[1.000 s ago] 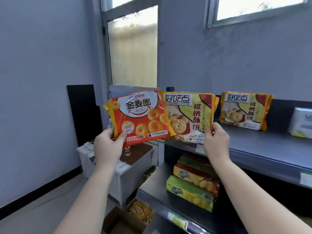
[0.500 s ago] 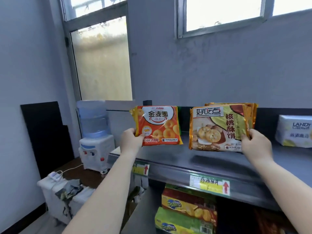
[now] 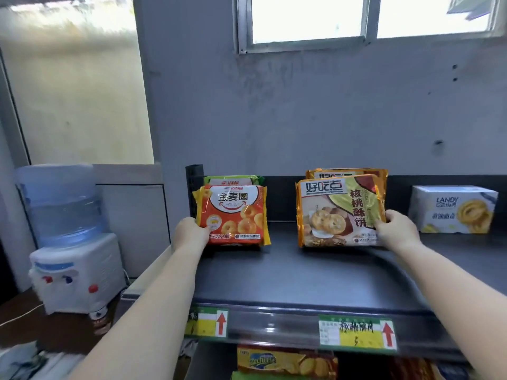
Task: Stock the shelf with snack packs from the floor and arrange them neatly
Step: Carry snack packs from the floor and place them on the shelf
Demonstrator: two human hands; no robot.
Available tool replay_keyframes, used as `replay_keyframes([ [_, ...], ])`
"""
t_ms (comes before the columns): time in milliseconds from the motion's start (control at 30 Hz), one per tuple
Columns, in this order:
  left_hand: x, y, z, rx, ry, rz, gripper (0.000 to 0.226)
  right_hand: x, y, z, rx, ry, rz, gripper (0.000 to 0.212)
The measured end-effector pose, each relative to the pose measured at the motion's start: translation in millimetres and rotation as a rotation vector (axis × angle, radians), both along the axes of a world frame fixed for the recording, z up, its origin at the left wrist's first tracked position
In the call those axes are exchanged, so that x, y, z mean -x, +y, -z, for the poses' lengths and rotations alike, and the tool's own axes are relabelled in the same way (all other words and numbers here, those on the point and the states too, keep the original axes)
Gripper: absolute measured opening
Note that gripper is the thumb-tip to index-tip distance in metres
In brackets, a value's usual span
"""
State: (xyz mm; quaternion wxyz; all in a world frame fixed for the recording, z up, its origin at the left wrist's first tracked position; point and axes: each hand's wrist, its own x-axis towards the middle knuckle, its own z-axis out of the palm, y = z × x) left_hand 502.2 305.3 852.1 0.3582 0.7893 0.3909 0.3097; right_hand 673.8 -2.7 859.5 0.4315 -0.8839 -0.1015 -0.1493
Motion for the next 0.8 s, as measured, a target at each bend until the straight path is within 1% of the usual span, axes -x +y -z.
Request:
replay_keyframes([
  [167,2,4,5,-0.043,-0.012,0.015,0.031,-2,8,5,-0.002,0.101,0.089,0.007],
  [200,3,4,5,-0.047,-0.017,0.013,0.034,-2,9,3,0.015,0.125,0.108,0.011],
  [300,5,-3,3,-0.072,-0.016,-0.003,0.048,1,11,-1,0.077,0.181,0.182,0.039],
  [367,6,-10,0,-0.143,-0.01,-0.027,0.053,9,12,-5,0.098,0.148,0.221,0.05],
  [467,9,-25,-10,-0.34,0.015,-0.077,0.057,24,16,-14,0.139,-0.04,0.222,0.052],
  [533,14,-39,-19,-0.462,0.029,-0.066,0.054,36,22,-20,0.162,-0.177,0.151,0.046],
  [600,21,-54,-25,-0.547,0.021,-0.035,0.049,49,32,-27,0.145,-0.275,0.032,0.041],
  [700,37,-78,-30,-0.635,-0.012,-0.018,0.04,74,50,-33,0.108,-0.385,-0.187,0.028],
  [800,60,-98,-26,-0.705,0.014,-0.058,0.037,100,62,-32,0.114,-0.444,-0.391,0.018],
])
